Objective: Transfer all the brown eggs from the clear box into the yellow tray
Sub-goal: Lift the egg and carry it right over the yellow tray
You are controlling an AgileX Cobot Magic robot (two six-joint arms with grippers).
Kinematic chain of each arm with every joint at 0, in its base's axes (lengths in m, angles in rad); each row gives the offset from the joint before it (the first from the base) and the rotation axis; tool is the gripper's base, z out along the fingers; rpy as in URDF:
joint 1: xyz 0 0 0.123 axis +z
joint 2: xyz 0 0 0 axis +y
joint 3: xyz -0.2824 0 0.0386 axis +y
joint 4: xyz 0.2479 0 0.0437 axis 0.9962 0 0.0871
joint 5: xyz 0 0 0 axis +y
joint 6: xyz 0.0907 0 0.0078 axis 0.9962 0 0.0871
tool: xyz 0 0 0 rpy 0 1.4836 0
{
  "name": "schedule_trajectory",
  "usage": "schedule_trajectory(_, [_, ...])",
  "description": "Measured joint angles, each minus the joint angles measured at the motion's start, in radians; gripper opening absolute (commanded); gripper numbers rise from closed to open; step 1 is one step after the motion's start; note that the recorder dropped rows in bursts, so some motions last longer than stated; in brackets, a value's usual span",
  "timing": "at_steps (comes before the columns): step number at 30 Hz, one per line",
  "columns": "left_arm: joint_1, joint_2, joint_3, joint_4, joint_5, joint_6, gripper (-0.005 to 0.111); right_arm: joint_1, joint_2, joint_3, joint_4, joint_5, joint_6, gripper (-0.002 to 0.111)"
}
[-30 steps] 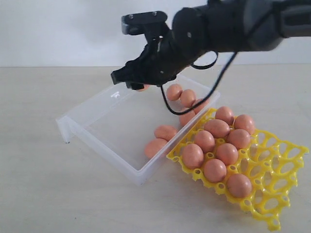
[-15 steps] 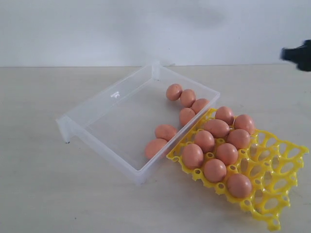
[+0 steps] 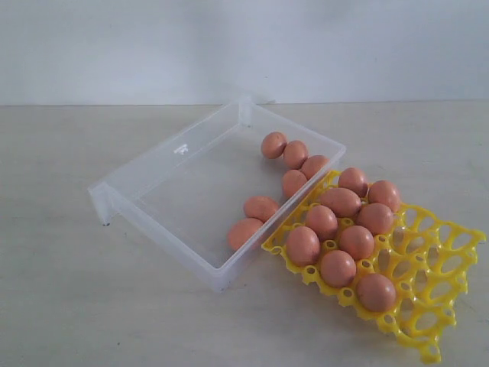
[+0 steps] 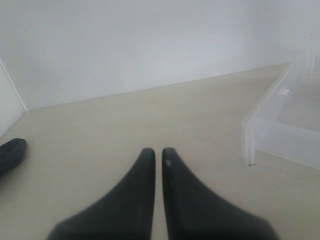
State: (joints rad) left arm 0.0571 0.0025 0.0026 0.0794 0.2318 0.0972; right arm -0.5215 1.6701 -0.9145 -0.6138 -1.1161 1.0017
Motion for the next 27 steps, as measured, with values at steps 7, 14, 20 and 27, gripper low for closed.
schedule_trajectory(7, [0.000, 0.000, 0.000, 0.000, 0.000, 0.000, 0.004, -0.001, 0.083, -0.167, -0.528, -0.083, 0.233, 0.000])
schedule_trajectory(14, [0.000, 0.000, 0.000, 0.000, 0.000, 0.000, 0.004, 0.010, 0.084, -0.177, -1.003, -0.091, 0.306, 0.000])
schedule_trajectory(20, [0.000, 0.000, 0.000, 0.000, 0.000, 0.000, 0.004, 0.067, 0.084, -0.151, -1.122, -0.095, 0.329, 0.000])
schedule_trajectory(27, [0.000, 0.000, 0.000, 0.000, 0.000, 0.000, 0.004, 0.091, 0.084, 0.020, -1.130, -0.096, 0.179, 0.000])
